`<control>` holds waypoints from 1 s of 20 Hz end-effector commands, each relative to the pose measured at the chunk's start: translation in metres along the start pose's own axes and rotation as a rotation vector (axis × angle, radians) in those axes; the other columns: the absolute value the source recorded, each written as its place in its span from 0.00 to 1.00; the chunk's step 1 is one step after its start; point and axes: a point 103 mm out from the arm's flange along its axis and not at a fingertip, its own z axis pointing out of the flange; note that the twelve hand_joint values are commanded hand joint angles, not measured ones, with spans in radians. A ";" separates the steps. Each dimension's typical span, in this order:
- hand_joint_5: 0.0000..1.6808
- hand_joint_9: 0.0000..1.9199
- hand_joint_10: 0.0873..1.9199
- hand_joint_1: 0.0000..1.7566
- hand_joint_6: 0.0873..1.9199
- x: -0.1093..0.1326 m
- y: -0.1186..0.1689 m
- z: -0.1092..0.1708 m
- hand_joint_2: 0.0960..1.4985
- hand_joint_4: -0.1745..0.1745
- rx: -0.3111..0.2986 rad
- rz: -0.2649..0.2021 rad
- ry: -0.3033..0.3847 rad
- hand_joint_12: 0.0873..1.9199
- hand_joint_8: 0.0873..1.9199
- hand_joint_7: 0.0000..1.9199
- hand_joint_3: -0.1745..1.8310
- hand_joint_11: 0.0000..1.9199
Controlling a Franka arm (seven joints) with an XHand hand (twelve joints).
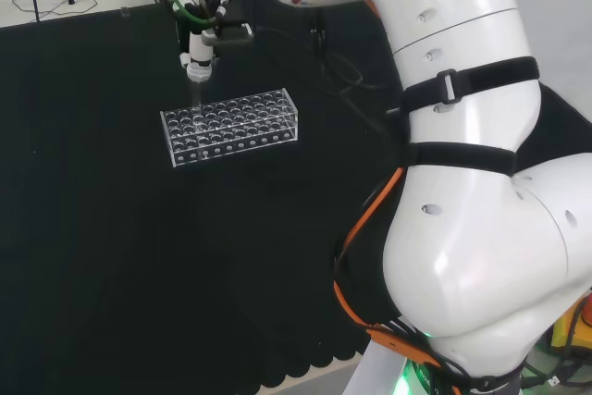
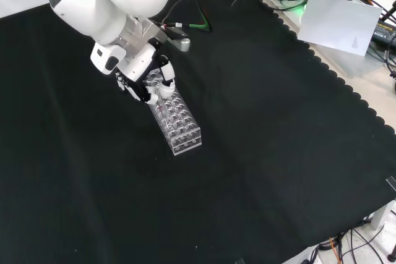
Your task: Put the test tube back in the rack.
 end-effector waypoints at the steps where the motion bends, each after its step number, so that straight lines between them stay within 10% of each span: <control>1: 0.82 0.79 0.01 0.82 0.21 0.001 0.003 0.005 0.31 0.00 0.004 -0.006 0.003 0.59 0.30 0.75 0.47 0.49; 20: 0.81 0.76 0.04 0.82 0.21 0.010 0.018 0.035 0.34 0.00 0.046 -0.051 0.061 0.60 0.28 0.75 0.43 0.47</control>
